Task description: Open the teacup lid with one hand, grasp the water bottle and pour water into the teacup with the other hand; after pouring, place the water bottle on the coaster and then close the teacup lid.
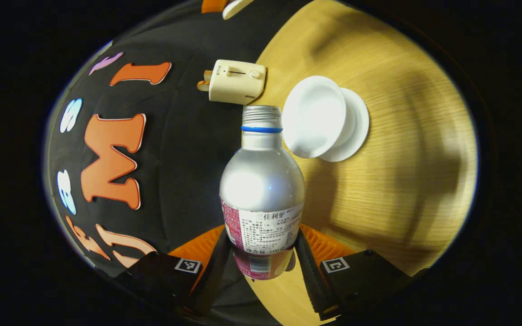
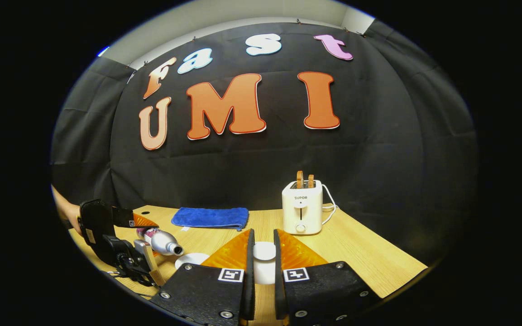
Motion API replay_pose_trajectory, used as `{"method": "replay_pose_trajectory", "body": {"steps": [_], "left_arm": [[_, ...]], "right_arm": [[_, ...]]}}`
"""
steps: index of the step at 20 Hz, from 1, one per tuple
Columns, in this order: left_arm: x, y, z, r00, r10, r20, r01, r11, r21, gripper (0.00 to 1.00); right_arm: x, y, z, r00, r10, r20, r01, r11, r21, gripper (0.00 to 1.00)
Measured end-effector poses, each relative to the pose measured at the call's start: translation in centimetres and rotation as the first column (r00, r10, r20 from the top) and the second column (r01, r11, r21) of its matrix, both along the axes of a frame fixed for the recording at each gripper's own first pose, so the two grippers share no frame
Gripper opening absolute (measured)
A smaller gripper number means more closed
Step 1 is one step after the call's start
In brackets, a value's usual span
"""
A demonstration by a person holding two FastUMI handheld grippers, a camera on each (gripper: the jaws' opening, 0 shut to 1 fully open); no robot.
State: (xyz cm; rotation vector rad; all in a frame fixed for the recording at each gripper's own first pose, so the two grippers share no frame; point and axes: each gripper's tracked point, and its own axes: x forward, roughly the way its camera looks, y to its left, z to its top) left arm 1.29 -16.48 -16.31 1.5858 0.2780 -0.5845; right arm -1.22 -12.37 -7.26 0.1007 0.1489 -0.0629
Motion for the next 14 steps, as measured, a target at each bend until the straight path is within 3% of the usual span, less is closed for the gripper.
{"method": "replay_pose_trajectory", "body": {"steps": [10,14], "left_arm": [[1.1,-0.2,2.0,0.987,-0.140,0.080,0.113,0.956,0.272,0.82],[1.8,-0.5,3.0,0.979,-0.176,0.106,0.134,0.938,0.320,0.82]], "right_arm": [[-0.8,-0.3,0.1,1.000,-0.007,0.009,0.007,1.000,0.010,0.18],[-1.1,-0.8,-0.1,1.000,-0.010,0.005,0.010,1.000,0.016,0.18]]}}
